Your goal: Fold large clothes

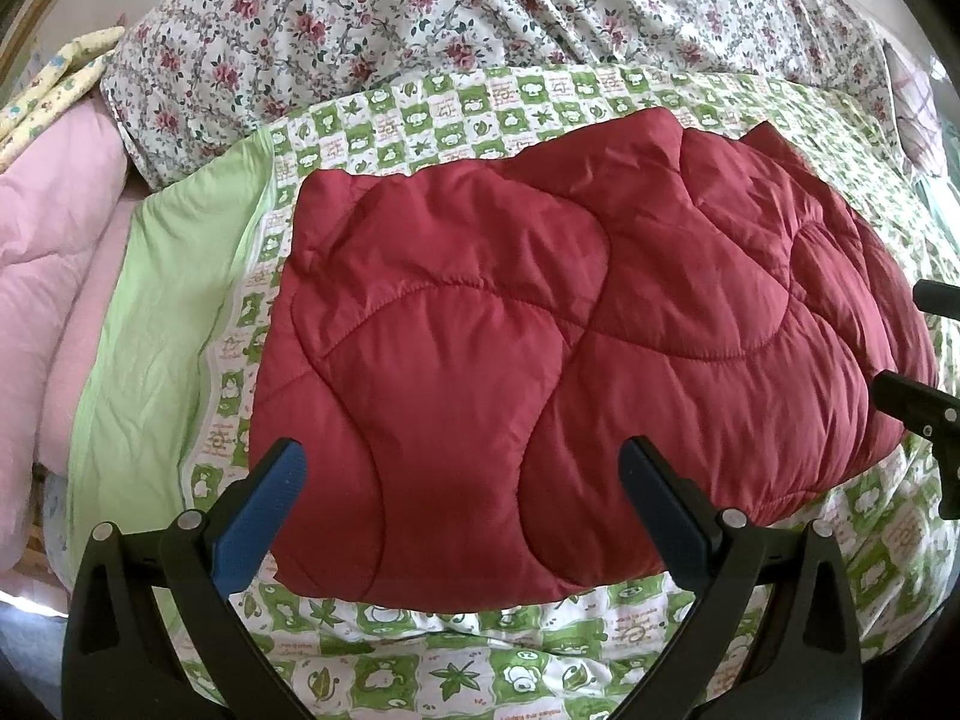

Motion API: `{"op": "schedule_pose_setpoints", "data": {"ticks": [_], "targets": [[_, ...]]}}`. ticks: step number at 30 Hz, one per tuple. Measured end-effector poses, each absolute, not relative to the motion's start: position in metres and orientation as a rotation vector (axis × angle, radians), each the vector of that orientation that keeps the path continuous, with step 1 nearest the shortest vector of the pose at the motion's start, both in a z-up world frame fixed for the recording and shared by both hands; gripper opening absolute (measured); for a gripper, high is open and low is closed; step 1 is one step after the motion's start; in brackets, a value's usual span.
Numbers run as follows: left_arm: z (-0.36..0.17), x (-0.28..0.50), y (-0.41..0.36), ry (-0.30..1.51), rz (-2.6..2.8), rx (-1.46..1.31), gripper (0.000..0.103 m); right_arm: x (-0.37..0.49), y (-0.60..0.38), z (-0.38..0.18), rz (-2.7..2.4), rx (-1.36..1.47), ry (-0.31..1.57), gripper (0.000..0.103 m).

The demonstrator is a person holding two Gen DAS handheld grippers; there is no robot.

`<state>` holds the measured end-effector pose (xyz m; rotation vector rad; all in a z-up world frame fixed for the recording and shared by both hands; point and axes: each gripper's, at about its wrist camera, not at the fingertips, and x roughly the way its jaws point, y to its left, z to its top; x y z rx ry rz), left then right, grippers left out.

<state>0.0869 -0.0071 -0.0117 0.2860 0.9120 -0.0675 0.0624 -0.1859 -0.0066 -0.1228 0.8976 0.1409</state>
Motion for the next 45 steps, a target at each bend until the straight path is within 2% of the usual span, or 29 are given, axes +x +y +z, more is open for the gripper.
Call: {"op": "schedule_pose_setpoints", "data": {"ticks": [45], "targets": [[-0.0127,0.0880,-0.0055,0.925,-0.046,0.260,0.103,0.0643,-0.1914,-0.0046,0.128,-0.100,0.883,0.098]]}}
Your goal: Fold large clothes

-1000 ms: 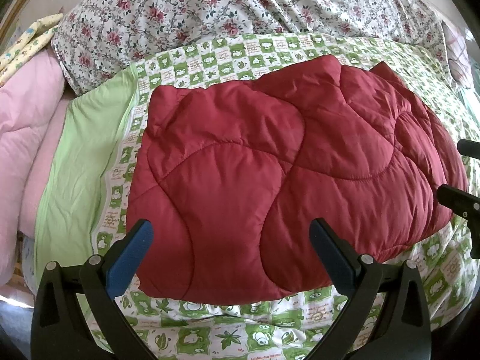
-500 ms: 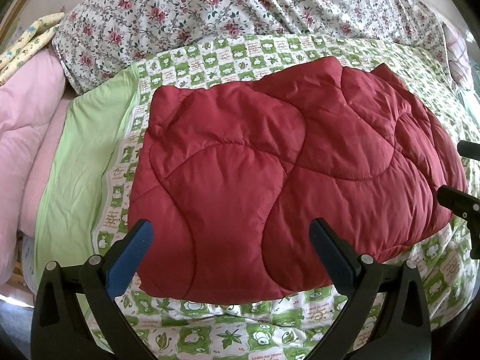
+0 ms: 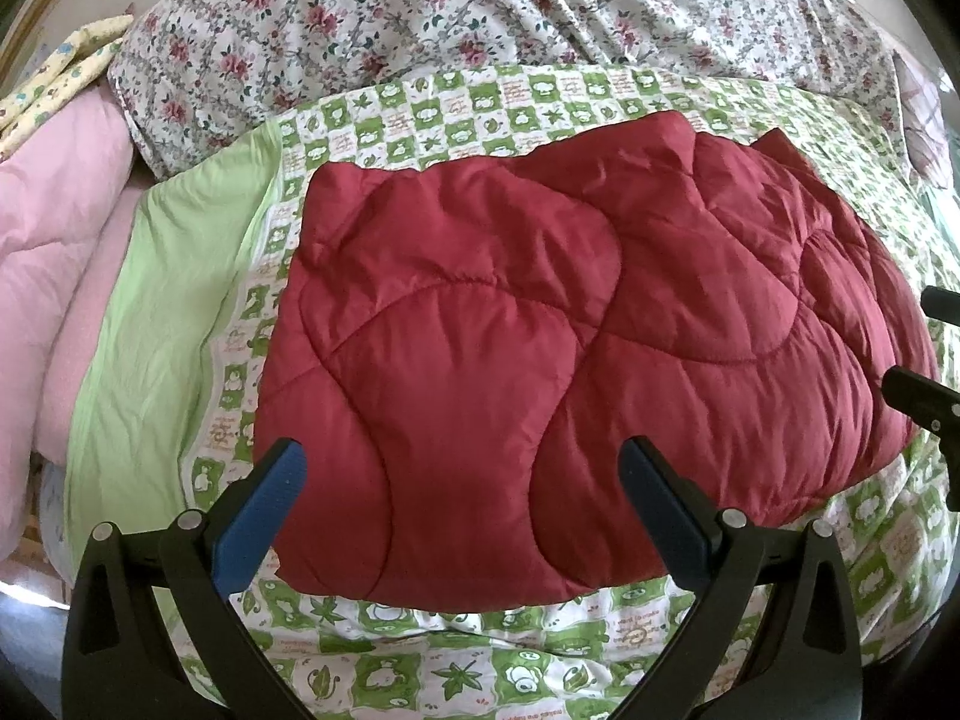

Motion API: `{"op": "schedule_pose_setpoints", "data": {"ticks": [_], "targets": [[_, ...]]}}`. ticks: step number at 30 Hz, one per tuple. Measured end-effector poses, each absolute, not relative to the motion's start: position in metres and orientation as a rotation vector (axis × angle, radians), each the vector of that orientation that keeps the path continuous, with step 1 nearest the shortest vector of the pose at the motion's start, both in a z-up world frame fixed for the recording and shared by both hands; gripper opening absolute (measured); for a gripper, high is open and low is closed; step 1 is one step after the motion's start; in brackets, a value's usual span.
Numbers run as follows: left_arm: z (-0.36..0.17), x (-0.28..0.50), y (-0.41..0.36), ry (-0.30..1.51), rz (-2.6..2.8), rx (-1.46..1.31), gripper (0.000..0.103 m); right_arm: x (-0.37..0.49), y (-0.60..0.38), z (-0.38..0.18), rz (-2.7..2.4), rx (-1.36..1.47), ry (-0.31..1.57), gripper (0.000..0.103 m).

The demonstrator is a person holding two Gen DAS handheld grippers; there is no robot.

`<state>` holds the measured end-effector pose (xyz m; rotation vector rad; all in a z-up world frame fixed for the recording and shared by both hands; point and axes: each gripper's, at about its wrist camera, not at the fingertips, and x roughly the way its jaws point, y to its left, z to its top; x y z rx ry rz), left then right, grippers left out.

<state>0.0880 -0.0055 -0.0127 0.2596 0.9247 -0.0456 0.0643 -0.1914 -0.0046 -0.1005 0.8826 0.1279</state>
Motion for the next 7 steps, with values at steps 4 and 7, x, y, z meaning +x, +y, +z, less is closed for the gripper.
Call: {"op": "schedule_pose_setpoints", "data": {"ticks": [4,7], "targets": [[-0.0119,0.0894,-0.0050,0.927,-0.061,0.240,0.103,0.0644,-0.1922,-0.0054,0.131,-0.096,0.880,0.098],[-0.0122,0.0893,-0.0079,0.928,-0.077,0.237,0.103,0.0653,-0.1914,-0.0071,0.136,-0.090,0.880,0.098]]}}
